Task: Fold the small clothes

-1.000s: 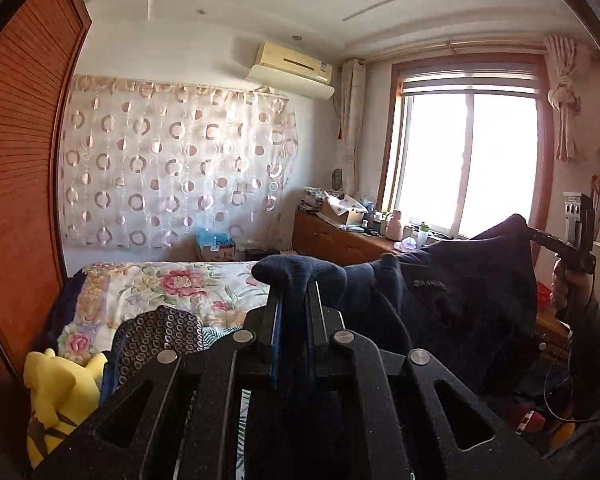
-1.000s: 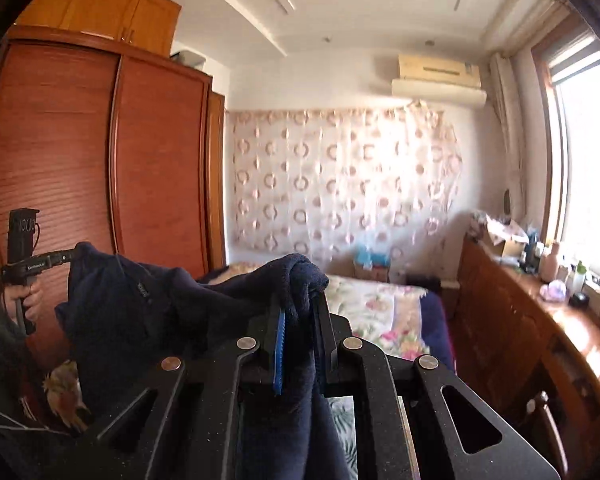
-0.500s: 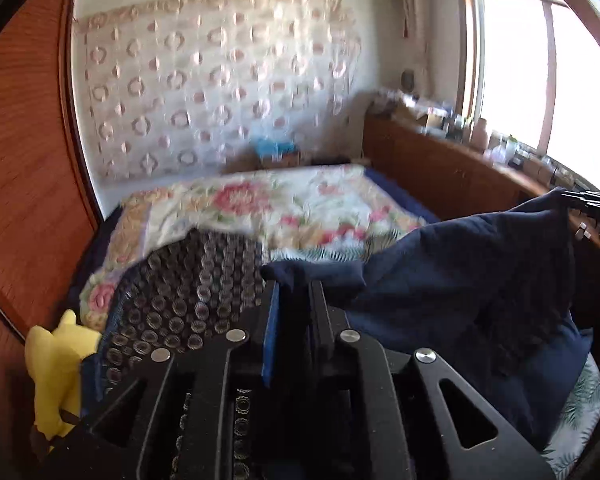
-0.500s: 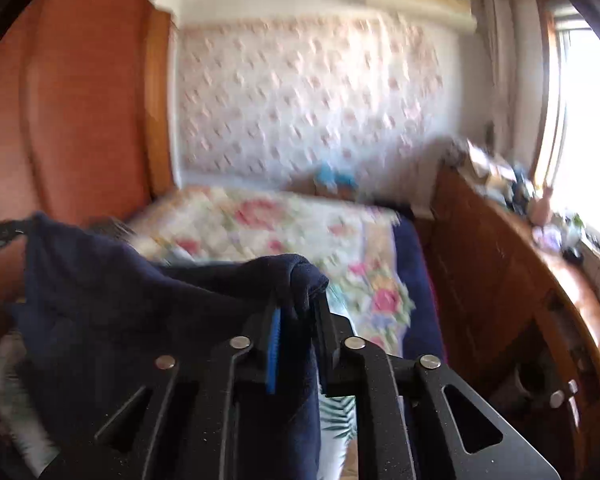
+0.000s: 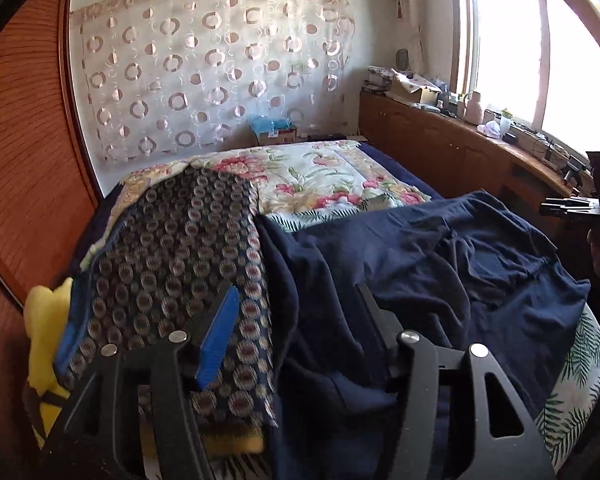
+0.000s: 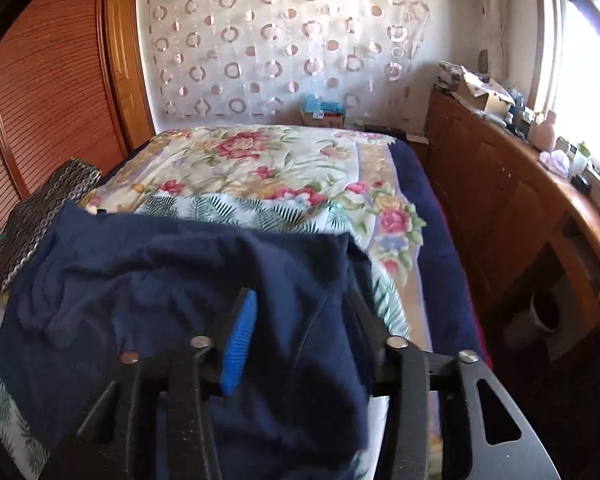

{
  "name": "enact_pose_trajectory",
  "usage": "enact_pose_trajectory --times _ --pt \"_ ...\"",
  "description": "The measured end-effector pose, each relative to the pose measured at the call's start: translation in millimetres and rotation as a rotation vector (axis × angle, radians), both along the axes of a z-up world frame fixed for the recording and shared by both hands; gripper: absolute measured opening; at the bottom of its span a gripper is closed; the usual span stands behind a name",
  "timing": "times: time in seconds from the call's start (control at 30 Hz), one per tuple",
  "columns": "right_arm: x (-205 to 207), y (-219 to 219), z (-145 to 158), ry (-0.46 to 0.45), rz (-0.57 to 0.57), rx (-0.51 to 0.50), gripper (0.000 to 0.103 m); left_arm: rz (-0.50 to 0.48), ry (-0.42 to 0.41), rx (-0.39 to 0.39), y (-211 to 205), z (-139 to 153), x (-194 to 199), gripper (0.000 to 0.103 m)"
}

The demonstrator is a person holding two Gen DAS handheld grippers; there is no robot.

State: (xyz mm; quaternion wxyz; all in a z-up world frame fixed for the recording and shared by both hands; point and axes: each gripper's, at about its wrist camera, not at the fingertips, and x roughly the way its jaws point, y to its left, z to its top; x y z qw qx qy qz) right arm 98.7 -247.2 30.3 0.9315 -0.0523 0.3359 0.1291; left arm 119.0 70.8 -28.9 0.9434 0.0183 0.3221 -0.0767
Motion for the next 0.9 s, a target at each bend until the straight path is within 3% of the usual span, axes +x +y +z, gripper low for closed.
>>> enact_pose_trajectory --times 0.17,0.4,0.57,0.63,0.9 --pt "-15 -19 -21 0.059 -0.042 -0.01 0.05 -0.006 0.05 -0.02 -5 -27 -17 0.059" --pt "-37 -36 -32 0.137 -0.044 0.064 0.05 -0.011 0.122 -0.033 -15 -56 -22 0.059" --pt "-25 -31 -38 0.189 -0.029 0.076 0.05 0.003 0.156 -0.058 -15 -67 -16 0.059" --pt "-17 -29 -35 0.184 -0.026 0.072 0.058 0.0 0.157 -0.067 -17 -69 -14 0.059" --pt "9 -39 -30 0.177 -0.084 0.116 0.059 0.022 0.228 -0.08 -17 -80 -2 0.057"
